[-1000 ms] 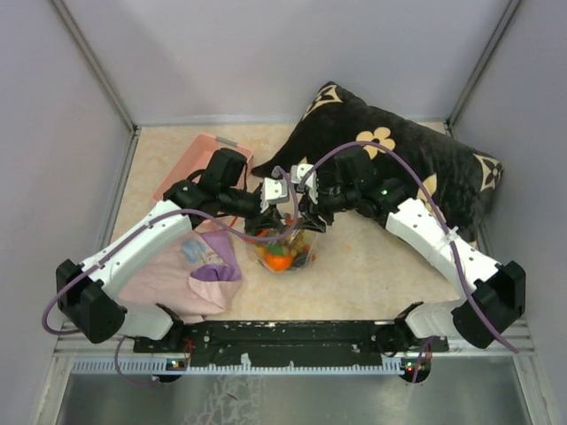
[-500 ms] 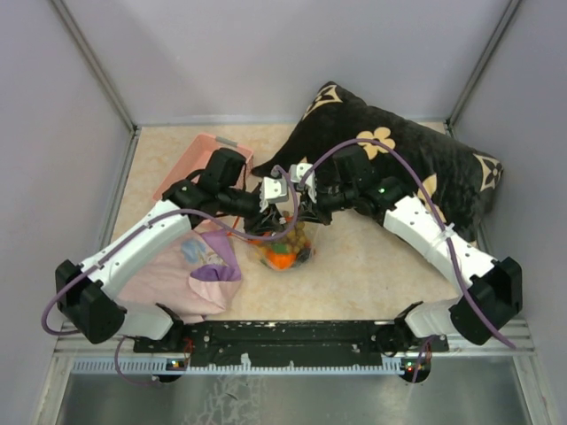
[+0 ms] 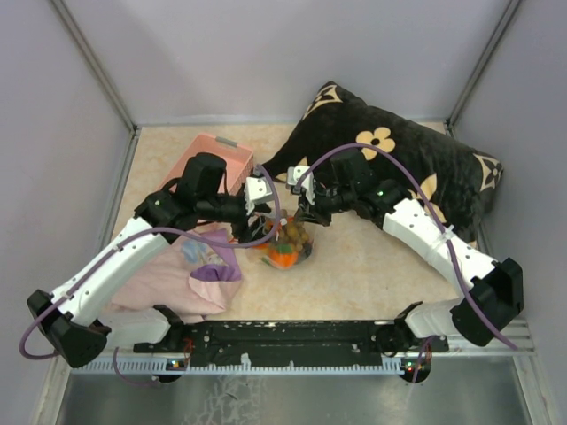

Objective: Place the food in the zip-top bag and seal the zipper
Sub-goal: Zip the zipper food storage bag at the center of the board.

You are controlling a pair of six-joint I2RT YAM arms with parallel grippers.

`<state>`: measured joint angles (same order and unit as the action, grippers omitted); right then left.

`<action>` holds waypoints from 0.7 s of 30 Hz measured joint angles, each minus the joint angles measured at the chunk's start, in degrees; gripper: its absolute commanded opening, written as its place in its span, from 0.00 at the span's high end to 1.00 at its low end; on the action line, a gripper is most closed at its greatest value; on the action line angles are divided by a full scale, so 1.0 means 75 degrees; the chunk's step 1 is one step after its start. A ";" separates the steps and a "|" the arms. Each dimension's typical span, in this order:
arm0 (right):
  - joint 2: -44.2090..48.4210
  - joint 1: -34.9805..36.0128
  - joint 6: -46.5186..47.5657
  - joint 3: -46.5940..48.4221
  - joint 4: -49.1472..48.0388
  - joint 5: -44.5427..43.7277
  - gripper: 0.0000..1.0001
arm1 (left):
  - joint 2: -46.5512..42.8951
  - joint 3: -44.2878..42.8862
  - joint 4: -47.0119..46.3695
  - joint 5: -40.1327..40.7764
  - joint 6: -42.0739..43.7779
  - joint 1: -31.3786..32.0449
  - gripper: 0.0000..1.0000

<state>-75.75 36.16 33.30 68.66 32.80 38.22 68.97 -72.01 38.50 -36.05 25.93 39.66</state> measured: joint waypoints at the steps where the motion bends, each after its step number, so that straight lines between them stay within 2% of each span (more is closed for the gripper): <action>1: 0.0000 0.0000 -0.0006 0.0000 -0.0009 -0.0012 1.00 | -0.0044 0.0029 0.0029 0.0143 -0.0079 0.0000 0.06; 3: 0.0000 0.0000 -0.0009 0.0000 -0.0020 -0.0064 1.00 | -0.0070 0.0038 0.0111 0.0382 -0.0192 0.0000 0.03; 8: 0.0000 0.0000 -0.0015 0.0000 -0.0026 -0.0154 1.00 | -0.0070 0.0038 0.0326 0.0734 -0.0487 0.0041 0.04; 11: 0.0000 0.0000 -0.0044 0.0000 -0.0026 -0.0175 1.00 | -0.0090 0.0102 0.0373 0.1035 -0.0574 0.0143 0.00; 15: 0.0000 0.0000 -0.0044 0.0000 -0.0026 -0.0175 1.00 | -0.0064 0.0152 0.0434 0.1512 -0.0562 0.0274 0.00; 19: 0.0000 0.0000 -0.0044 0.0000 -0.0020 -0.0172 1.00 | 0.0117 0.0152 0.0425 0.2157 -0.0361 0.0495 0.02; 21: 0.0000 0.0000 -0.0041 0.0000 -0.0020 -0.0172 1.00 | 0.0254 0.0152 0.0417 0.2489 -0.0204 0.0565 0.07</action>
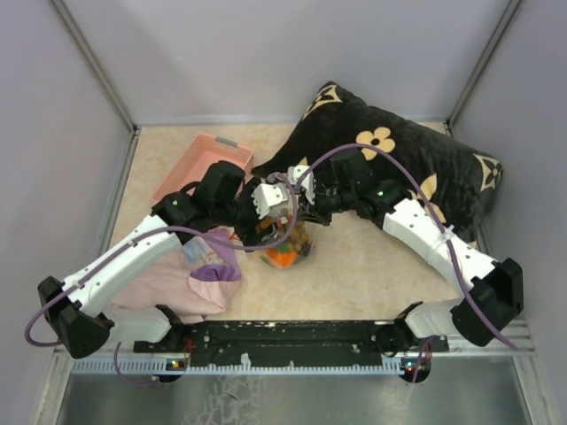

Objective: Place the food in the zip-top bag and seal the zipper
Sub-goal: Zip the zipper food storage bag at the center of the board.

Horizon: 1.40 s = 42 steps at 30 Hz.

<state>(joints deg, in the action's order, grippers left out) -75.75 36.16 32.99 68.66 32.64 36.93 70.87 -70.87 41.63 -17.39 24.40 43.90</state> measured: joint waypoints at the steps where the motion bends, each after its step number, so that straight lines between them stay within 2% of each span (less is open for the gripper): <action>1: 0.0000 0.0000 0.0000 0.0000 0.0000 0.0003 1.00 | 0.0082 0.0000 -0.0003 0.0152 0.0067 0.0020 0.15; 4: 0.0000 -0.0015 -0.0026 0.0000 0.0047 -0.0041 1.00 | 0.0329 0.0000 0.0003 0.0545 0.0187 0.0032 0.46; 6: 0.0000 -0.0061 -0.0015 0.0000 0.0085 -0.0058 1.00 | 0.0458 0.0000 -0.0003 0.0822 0.0178 0.0029 0.60; 10: 0.0012 -0.0058 0.0003 -0.0006 0.0172 -0.0058 1.00 | 0.0565 0.0000 -0.0012 0.0857 0.0140 -0.0003 0.72; 12: 0.0064 -0.0061 0.0006 -0.0055 0.0157 -0.0058 1.00 | 0.0565 0.0003 -0.0029 0.0723 0.0108 -0.0035 0.75; 16: 0.0198 -0.0058 0.0000 -0.0166 0.0149 -0.0058 1.00 | 0.0565 0.0093 -0.0122 0.0472 -0.0082 -0.0152 0.72; 19: 0.0268 -0.0058 -0.0003 -0.0256 0.0119 -0.0061 1.00 | 0.0542 0.0181 -0.0221 0.0373 -0.0312 -0.0280 0.52; 21: 0.0274 -0.0058 -0.0003 -0.0259 0.0114 -0.0061 1.00 | 0.0490 0.0227 -0.0294 0.0370 -0.0466 -0.0388 0.43; 23: 0.0300 -0.0058 -0.0006 -0.0259 0.0111 -0.0058 1.00 | 0.0393 0.0227 -0.0350 0.0312 -0.0562 -0.0469 0.38; 31: 0.0350 -0.0058 -0.0149 -0.0297 -0.0085 -0.0050 1.00 | -0.0338 0.0216 -0.0976 -0.0790 -0.0516 -0.0533 0.33; 42: 0.0498 -0.0058 -0.0446 -0.0516 -0.0481 0.0000 1.00 | 0.0254 0.0076 -0.1480 -0.1702 -0.0210 -0.0530 0.36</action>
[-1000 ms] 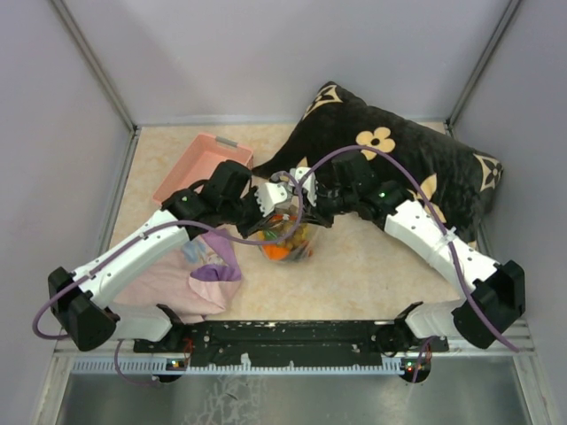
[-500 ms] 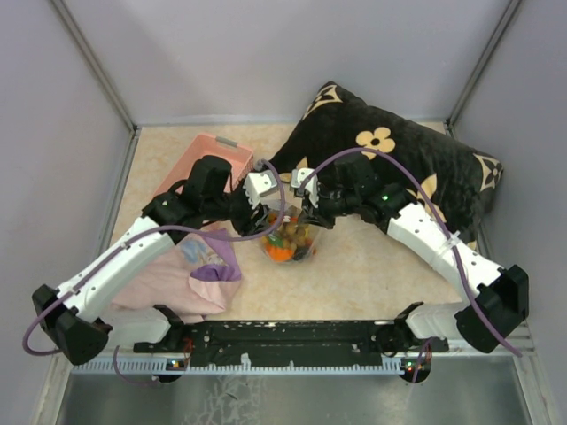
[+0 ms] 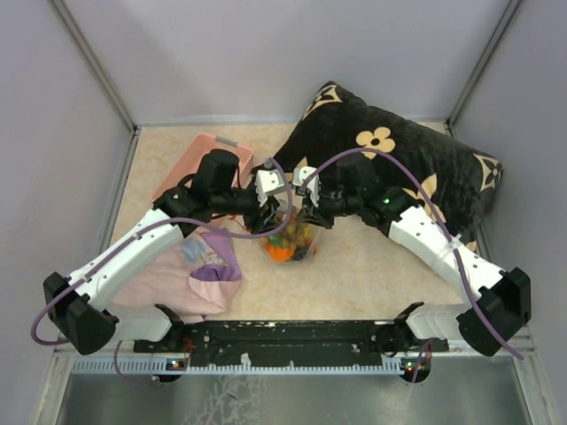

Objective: Place the food in the zip-top bag and seal the zipper
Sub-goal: Zip the zipper food storage bag at the center of the board.

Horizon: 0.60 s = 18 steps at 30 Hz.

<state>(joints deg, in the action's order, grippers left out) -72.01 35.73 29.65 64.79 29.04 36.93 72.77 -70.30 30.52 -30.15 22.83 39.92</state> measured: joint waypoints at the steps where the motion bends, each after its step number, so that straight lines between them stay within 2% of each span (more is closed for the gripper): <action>1: 0.0000 0.0000 -0.0023 0.0000 -0.0015 0.0012 1.00 | 0.0090 -0.0015 -0.0041 -0.0067 0.0090 0.0000 0.38; 9: 0.0070 -0.0134 -0.0128 -0.0041 0.0032 -0.0006 1.00 | 0.1005 -0.0294 -0.0227 -0.0793 0.0883 -0.0067 0.57; 14: 0.0221 -0.0137 -0.0154 -0.0093 0.0052 -0.0067 1.00 | 0.1139 -0.0294 -0.0353 -0.1195 0.1166 -0.0073 0.52; 15: 0.0251 -0.0137 -0.0160 -0.0111 0.0064 -0.0076 1.00 | 0.1166 -0.0294 -0.0367 -0.1276 0.1198 -0.0073 0.53; 18: 0.0306 -0.0137 -0.0172 -0.0154 -0.0003 -0.0087 1.00 | 0.1227 -0.0268 -0.0423 -0.1460 0.1288 -0.0073 0.63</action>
<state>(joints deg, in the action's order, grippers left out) -69.71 34.70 28.36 63.64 29.02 36.27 81.97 -72.31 27.35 -41.10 32.49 39.38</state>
